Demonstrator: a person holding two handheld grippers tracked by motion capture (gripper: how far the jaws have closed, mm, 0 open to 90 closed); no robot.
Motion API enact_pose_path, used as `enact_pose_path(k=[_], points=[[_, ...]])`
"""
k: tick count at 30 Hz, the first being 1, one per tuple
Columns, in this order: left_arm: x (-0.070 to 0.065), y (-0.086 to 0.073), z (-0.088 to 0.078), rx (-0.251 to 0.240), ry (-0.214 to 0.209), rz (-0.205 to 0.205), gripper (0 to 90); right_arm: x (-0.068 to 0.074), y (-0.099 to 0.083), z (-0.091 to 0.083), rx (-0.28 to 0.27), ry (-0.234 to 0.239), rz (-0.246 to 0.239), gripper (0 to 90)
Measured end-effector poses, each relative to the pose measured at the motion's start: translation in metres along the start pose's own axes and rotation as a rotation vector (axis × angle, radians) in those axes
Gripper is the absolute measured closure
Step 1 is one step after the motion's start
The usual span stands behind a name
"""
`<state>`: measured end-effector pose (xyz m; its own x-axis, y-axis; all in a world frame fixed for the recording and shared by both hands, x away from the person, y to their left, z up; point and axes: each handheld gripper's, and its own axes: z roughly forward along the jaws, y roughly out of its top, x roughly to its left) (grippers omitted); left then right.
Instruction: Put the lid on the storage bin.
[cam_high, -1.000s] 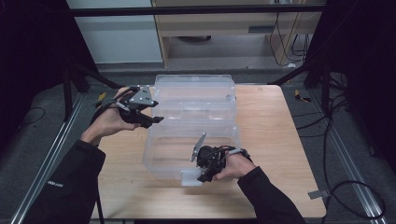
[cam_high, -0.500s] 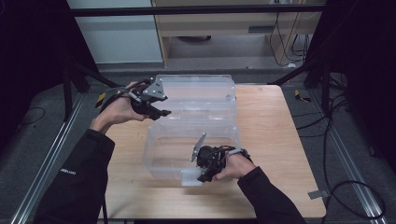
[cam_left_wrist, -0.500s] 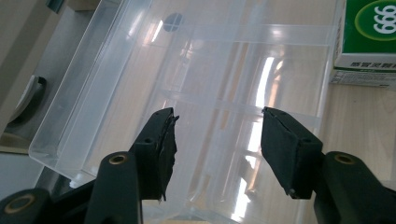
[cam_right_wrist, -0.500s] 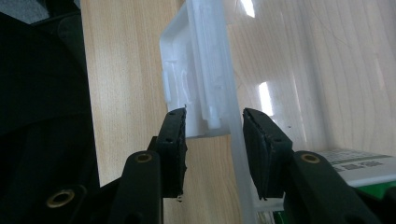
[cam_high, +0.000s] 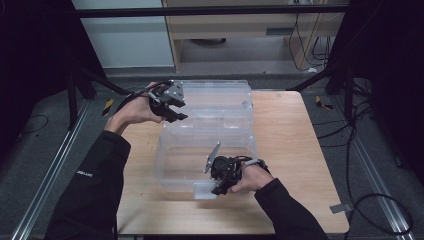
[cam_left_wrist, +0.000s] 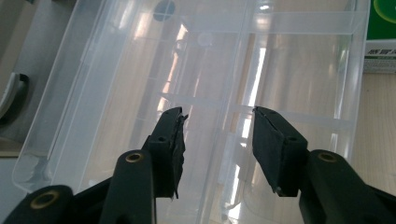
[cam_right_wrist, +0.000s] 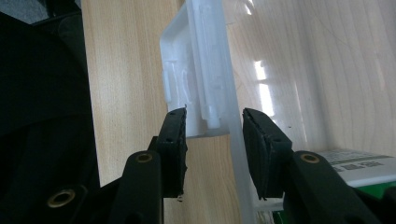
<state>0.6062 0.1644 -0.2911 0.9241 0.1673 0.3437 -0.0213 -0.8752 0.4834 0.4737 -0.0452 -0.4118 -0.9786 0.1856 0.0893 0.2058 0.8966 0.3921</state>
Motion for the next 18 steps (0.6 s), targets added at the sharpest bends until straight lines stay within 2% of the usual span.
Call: enact_pose_path(k=[8,14,18], points=[[0.007,0.001,0.014,0.022,-0.010,0.021,57.1,-0.001,0.000,0.000,0.001,0.000,-0.005,61.1],[0.009,0.002,0.021,0.035,-0.037,0.024,62.4,-0.001,0.000,0.000,0.001,0.004,-0.003,61.1],[0.007,0.004,0.026,0.042,-0.057,0.053,68.0,0.000,0.001,0.000,0.004,0.006,0.002,61.1]])
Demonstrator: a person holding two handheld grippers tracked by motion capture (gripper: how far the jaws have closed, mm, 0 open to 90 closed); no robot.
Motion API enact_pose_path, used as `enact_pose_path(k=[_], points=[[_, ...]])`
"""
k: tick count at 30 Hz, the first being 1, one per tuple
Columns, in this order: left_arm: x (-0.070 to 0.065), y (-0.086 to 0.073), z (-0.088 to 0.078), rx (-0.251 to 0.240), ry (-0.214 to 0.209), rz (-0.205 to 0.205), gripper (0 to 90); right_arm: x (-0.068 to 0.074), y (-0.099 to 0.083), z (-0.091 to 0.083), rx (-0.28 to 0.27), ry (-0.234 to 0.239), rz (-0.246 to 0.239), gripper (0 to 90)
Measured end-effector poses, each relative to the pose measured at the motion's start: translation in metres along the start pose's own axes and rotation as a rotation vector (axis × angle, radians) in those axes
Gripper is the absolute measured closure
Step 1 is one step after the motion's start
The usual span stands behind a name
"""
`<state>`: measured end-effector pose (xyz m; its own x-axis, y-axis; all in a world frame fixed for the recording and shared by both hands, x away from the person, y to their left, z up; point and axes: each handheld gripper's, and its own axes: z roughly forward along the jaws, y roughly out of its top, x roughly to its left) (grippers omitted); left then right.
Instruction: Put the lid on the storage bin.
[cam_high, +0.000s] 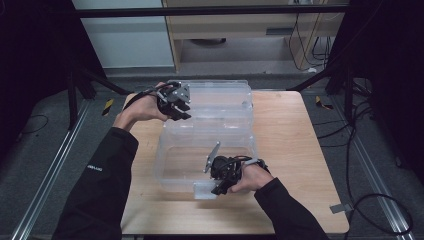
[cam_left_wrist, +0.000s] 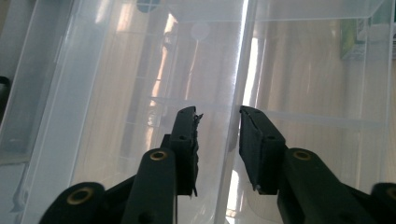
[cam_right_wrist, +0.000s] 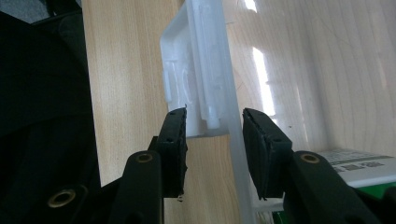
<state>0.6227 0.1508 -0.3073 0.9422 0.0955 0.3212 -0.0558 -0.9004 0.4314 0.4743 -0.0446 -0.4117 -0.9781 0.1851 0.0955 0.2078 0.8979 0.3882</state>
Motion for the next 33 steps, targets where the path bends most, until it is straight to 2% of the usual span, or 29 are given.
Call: enact_pose_path(k=[5,11,27,33], points=[[-0.001,0.004,-0.001,0.029,-0.003,0.030,72.1,0.000,0.000,0.000,0.003,-0.001,0.002,61.2],[-0.003,0.011,-0.002,0.063,-0.011,0.046,81.0,0.000,0.001,0.000,0.007,-0.002,-0.003,61.2],[-0.008,0.023,-0.005,0.149,-0.026,0.103,86.7,0.000,0.001,0.000,0.009,0.000,0.024,61.8],[-0.010,0.026,-0.005,0.157,-0.017,0.107,86.7,0.000,0.001,0.000,0.006,-0.011,0.020,62.0]])
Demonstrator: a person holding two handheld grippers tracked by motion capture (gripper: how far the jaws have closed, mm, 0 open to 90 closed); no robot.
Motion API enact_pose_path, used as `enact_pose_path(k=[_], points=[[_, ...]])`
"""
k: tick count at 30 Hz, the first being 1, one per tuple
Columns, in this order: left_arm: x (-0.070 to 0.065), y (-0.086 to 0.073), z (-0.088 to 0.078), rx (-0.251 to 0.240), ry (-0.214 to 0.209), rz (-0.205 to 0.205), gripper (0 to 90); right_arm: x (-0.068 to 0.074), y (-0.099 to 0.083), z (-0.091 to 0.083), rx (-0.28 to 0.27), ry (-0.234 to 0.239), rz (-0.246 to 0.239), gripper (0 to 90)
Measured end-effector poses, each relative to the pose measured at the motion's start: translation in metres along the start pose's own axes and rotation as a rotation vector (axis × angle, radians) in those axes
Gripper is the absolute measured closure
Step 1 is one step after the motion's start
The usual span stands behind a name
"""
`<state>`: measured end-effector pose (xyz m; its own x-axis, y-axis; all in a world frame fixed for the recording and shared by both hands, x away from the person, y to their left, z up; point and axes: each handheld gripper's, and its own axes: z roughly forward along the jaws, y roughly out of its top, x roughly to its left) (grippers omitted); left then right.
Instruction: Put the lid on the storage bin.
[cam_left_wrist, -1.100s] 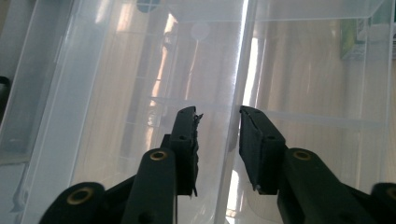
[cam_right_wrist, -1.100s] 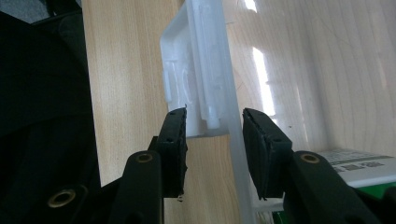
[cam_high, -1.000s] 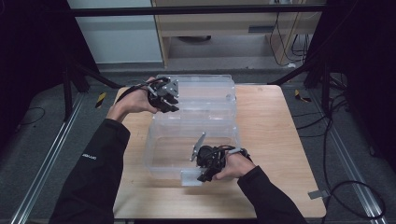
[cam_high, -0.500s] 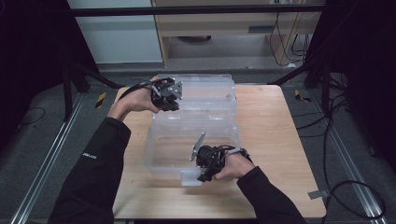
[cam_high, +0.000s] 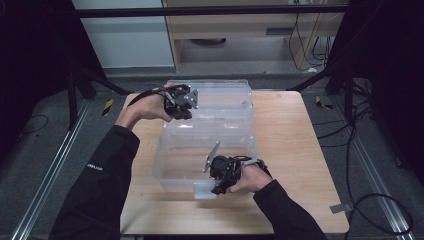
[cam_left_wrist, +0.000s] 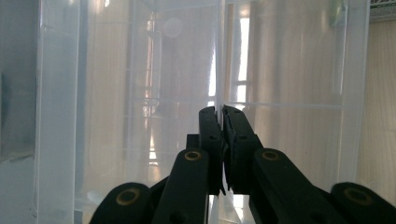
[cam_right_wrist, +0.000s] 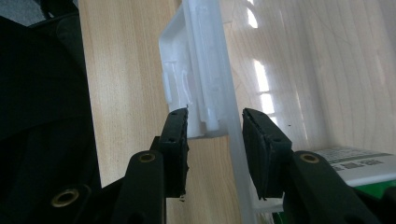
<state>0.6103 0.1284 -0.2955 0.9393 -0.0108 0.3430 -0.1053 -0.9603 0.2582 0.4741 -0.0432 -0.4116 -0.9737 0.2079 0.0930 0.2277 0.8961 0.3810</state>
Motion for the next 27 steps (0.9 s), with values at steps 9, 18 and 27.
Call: enact_pose_path(k=[9,18,27], points=[[-0.005,0.003,-0.005,-0.001,0.002,0.008,87.4,0.001,0.001,0.000,-0.009,-0.003,0.003,62.9],[-0.026,0.007,-0.019,0.004,0.007,0.037,87.7,0.002,0.002,0.001,0.002,-0.015,0.002,63.3],[-0.047,0.008,-0.027,-0.008,0.026,0.048,87.7,0.003,0.003,0.001,0.011,-0.027,-0.010,63.4]])
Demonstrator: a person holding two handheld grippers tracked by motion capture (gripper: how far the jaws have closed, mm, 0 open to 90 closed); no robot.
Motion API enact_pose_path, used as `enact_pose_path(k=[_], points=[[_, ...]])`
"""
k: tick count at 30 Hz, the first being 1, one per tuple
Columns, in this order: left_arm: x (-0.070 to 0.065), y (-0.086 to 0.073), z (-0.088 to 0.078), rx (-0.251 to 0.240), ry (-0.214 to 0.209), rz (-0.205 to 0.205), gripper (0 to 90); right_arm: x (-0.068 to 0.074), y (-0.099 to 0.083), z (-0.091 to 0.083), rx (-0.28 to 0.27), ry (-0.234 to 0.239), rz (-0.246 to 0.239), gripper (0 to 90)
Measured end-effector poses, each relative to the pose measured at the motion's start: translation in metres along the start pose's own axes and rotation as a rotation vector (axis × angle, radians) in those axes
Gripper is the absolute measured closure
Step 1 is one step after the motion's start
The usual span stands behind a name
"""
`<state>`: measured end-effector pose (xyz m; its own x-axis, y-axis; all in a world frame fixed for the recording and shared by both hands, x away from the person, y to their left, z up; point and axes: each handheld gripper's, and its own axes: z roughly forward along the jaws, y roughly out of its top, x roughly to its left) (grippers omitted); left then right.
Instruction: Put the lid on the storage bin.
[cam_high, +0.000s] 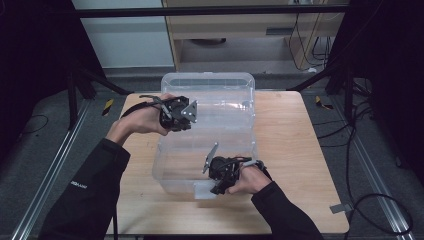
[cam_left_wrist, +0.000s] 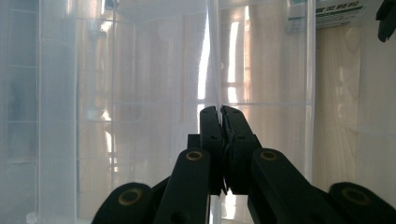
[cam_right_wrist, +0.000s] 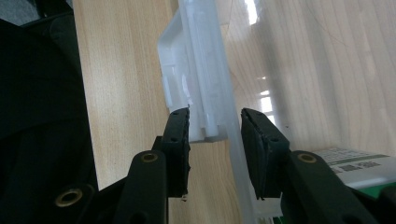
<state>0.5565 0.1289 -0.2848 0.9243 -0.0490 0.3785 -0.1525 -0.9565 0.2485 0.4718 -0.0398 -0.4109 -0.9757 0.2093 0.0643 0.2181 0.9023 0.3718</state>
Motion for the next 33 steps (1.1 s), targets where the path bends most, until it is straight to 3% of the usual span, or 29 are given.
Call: enact_pose_path(k=[15,23,30,31,32,33], points=[[-0.023,-0.001,-0.006,-0.007,0.019,-0.011,87.7,0.001,0.001,0.000,0.001,-0.008,-0.007,63.4],[-0.034,-0.005,-0.006,-0.037,0.034,-0.030,87.3,0.001,0.001,0.000,-0.002,-0.008,-0.014,63.3],[-0.041,-0.005,-0.007,-0.034,0.040,-0.021,87.1,0.002,0.000,0.000,-0.005,-0.011,-0.014,63.3],[-0.039,-0.004,-0.010,0.004,0.038,0.019,87.1,0.002,0.000,0.000,-0.006,-0.011,-0.014,63.3],[-0.040,-0.005,-0.010,0.006,0.035,0.020,87.0,0.001,0.001,-0.002,0.017,-0.007,-0.017,63.3],[-0.041,-0.005,-0.010,0.004,0.033,0.019,87.0,0.002,0.000,0.000,-0.006,-0.010,-0.013,63.3]])
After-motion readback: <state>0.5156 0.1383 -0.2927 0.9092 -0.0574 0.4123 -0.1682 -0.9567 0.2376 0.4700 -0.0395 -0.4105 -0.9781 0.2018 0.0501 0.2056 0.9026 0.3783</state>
